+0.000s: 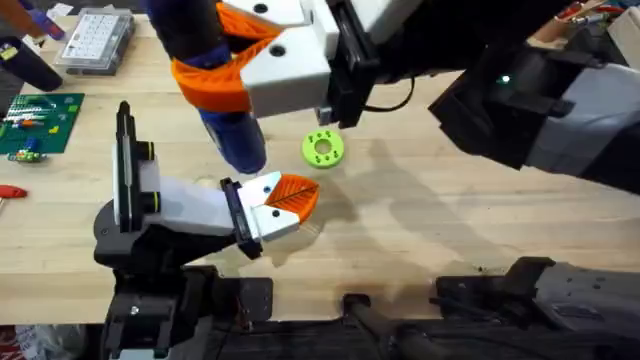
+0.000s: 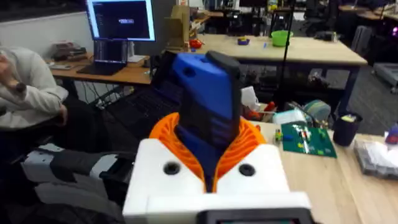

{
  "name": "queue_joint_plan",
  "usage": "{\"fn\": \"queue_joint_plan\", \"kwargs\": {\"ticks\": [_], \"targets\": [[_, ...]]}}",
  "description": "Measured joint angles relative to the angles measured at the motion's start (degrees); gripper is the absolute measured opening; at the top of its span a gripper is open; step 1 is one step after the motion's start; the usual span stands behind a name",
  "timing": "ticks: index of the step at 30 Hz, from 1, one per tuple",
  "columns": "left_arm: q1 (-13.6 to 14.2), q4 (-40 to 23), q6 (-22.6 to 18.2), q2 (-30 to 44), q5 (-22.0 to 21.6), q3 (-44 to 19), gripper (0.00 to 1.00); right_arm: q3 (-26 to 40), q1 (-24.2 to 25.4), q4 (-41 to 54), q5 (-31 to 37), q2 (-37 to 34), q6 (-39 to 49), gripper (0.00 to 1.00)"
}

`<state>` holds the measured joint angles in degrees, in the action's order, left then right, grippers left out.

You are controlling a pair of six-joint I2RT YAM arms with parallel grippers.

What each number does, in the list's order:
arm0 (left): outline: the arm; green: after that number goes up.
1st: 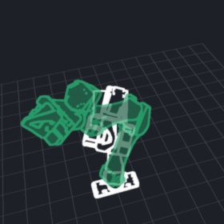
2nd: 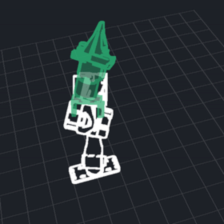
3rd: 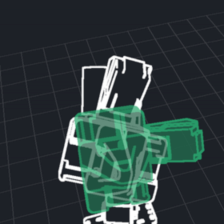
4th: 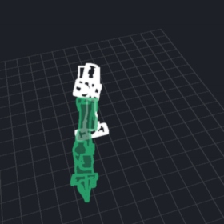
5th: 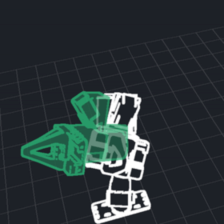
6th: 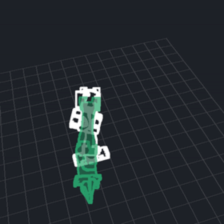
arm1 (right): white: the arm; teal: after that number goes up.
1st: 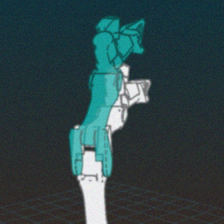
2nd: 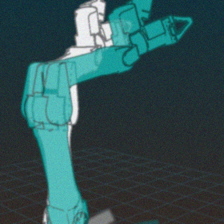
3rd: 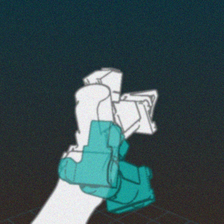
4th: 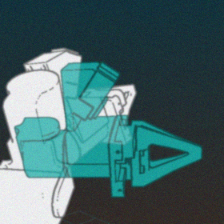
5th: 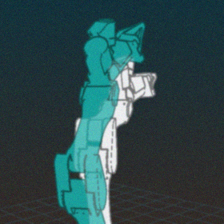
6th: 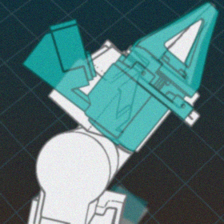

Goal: Pick up the gripper from the table and insert it into the empty holder that is missing its gripper. Then pick up a screw, insert it into the mounting hole, and use the screwdriver to tighten it. Finally, clean up the table by picking up the vegetable and placing it into the bucket.

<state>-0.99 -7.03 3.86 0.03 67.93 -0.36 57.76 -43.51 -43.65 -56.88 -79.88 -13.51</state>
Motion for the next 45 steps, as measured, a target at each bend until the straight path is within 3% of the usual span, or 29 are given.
{"fn": "queue_joint_plan", "kwargs": {"ticks": [6,11,15,22,23,29,35,45], "targets": [[0.0,-0.02,0.0,0.0,0.01,0.0,0.011,0.21,0.95,6.53,0.03,0.06,2.6,0.036],[0.0,-0.02,0.0,0.0,0.01,0.0,0.011,1.86,3.19,22.05,0.47,0.1,9.33,0.036],[0.0,-0.02,0.02,0.0,0.03,0.0,0.011,7.49,5.63,39.08,1.84,0.09,16.71,0.036],[0.0,-0.02,0.02,0.0,0.01,0.0,0.011,20.45,8.79,69.93,14.02,0.15,32.28,0.035],[0.0,-0.02,0.02,0.0,0.02,0.0,0.011,23.72,10.04,77.46,21.77,0.22,37.96,0.036],[0.0,-0.02,0.02,0.0,0.03,0.0,0.011,25.59,12.14,85.72,37.94,0.41,48.69,0.036],[0.0,-0.02,0.02,0.0,0.02,0.0,0.011,25.66,12.7,91.55,50.06,-0.27,53.58,0.036],[0.0,-0.02,0.02,0.0,0.02,0.0,0.011,25.87,13.9,92.24,62.48,-13.38,58.87,0.036]]}}
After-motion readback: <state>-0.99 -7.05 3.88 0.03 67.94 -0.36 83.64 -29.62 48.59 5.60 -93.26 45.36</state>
